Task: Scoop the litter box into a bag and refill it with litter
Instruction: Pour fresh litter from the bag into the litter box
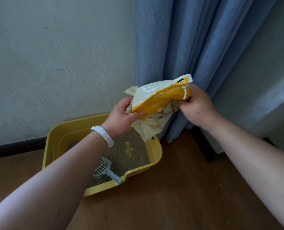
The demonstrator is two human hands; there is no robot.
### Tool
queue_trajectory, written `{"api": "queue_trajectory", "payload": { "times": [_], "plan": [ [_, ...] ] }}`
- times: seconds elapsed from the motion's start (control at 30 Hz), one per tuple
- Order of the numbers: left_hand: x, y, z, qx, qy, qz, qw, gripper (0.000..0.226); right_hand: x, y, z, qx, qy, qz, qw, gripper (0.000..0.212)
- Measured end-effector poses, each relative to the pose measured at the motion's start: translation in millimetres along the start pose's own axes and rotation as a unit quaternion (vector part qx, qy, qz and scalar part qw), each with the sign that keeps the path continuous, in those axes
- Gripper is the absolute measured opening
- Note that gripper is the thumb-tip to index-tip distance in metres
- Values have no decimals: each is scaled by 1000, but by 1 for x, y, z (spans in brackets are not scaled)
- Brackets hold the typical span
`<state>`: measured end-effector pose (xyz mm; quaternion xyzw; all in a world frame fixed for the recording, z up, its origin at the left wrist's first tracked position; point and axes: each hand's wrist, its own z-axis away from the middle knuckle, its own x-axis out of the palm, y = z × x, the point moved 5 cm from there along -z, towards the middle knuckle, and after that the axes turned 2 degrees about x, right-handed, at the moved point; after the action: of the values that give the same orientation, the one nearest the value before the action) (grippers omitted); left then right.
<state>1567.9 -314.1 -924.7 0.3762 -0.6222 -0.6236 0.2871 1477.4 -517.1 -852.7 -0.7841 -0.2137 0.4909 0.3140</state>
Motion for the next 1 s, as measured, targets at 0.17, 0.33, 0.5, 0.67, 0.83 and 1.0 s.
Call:
{"api": "queue_trajectory", "payload": {
  "times": [0.17, 0.33, 0.5, 0.67, 0.83, 1.0],
  "plan": [
    [-1, -3, -3, 6, 1, 5, 1000, 30, 3, 5, -5, -6, 3, 7, 1000, 13],
    [0, -3, -4, 11, -1, 1, 1000, 32, 7, 7, -7, -12, 0, 19, 1000, 12],
    [-1, -3, -4, 23, 2, -18, 1000, 34, 7, 6, -7, -19, -7, 27, 999, 15],
    [0, -1, -4, 28, 7, -34, 999, 31, 8, 9, -7, -18, -4, 28, 999, 23],
    [-2, -3, -4, 19, 12, -52, 998, 31, 6, 1, -4, -36, 3, 28, 999, 28],
    [-2, -3, -1, 9, 13, -72, 997, 35, 4, -3, -3, -47, -1, 21, 999, 21]
  ]
}}
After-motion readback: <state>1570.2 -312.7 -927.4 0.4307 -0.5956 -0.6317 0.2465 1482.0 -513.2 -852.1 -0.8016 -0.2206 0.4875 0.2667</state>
